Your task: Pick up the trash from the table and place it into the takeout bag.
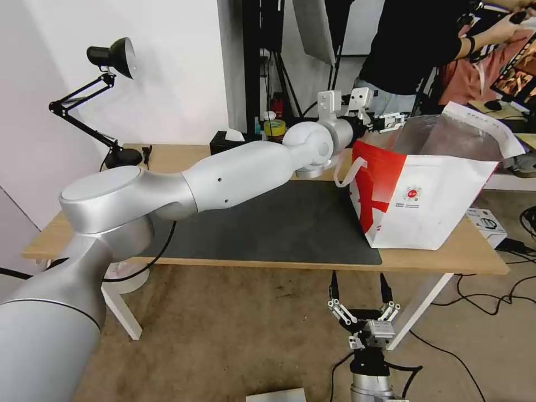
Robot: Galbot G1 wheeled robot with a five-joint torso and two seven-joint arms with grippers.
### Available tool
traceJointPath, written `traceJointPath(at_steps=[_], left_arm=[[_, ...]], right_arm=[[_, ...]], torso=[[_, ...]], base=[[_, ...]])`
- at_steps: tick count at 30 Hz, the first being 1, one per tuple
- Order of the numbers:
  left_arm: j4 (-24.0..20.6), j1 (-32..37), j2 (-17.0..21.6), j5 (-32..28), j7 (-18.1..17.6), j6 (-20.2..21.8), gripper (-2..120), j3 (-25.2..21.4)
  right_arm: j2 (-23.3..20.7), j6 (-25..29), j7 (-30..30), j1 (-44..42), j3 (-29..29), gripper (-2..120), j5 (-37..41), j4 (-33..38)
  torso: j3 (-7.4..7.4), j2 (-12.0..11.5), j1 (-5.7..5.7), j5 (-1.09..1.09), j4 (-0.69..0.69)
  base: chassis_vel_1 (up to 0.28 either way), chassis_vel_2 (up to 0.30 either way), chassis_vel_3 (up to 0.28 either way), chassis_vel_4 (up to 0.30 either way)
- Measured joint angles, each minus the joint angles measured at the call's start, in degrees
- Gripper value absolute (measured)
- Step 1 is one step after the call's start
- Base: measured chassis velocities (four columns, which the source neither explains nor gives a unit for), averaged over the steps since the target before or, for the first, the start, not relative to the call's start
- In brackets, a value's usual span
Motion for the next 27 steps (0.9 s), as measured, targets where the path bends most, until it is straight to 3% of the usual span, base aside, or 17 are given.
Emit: traceJointPath(at_steps=[9, 13, 16, 18, 19, 23, 27], left_arm=[[-5.68, -1.61, 5.87, 7.34, -2.01, -1.18, 100, -4.1], [-10.61, -1.99, 12.68, 11.79, -2.0, -1.32, 100, -6.85], [-12.65, -1.62, 15.71, 13.56, -1.72, -1.43, 100, -7.68], [-15.63, -0.61, 20.68, 16.97, -0.87, -2.0, 100, -8.1], [-15.63, -0.61, 20.68, 16.97, -0.87, -2.0, 100, -8.1], [-20.67, 4.34, 29.53, 22.05, -1.98, -3.88, 100, -10.29], [-23.09, 9.38, 33.17, 24.75, -3.47, -5.63, 100, -14.43]], right_arm=[[0.0, 0.0, 0.0, 0.01, 0.0, 100, 0.0, 0.0], [0.0, 0.0, 0.0, 0.01, 0.0, 100, 0.0, 0.0], [0.0, 0.0, 0.0, 0.0, 0.0, 100, 0.0, 0.0], [0.0, 0.0, 0.0, 0.0, 0.0, 100, 0.0, 0.0], [0.0, 0.0, 0.0, 0.0, 0.0, 100, 0.0, 0.0], [0.01, 0.0, 0.0, 0.01, 0.0, 100, 0.0, 0.0], [0.0, 0.0, 0.0, 0.0, 0.0, 100, 0.0, 0.0]], torso=[[0.0, 0.01, 0.0, -0.01, 0.01], [0.0, 0.0, 0.0, -0.02, 0.02], [0.0, 0.01, 0.0, -0.02, 0.01], [0.0, 0.01, 0.0, -0.01, 0.0], [0.0, 0.01, 0.0, -0.01, 0.0], [0.0, 0.0, 0.01, -0.04, 0.04], [0.0, 0.01, 0.0, -0.01, 0.01]], base=[[0.0, 0.0, 0.0, 0.0], [0.0, 0.0, 0.0, 0.0], [0.0, 0.0, 0.0, 0.0], [0.0, 0.0, 0.0, 0.0], [0.0, 0.0, 0.0, 0.0], [0.0, 0.0, 0.0, 0.0], [0.0, 0.0, 0.0, 0.0]])
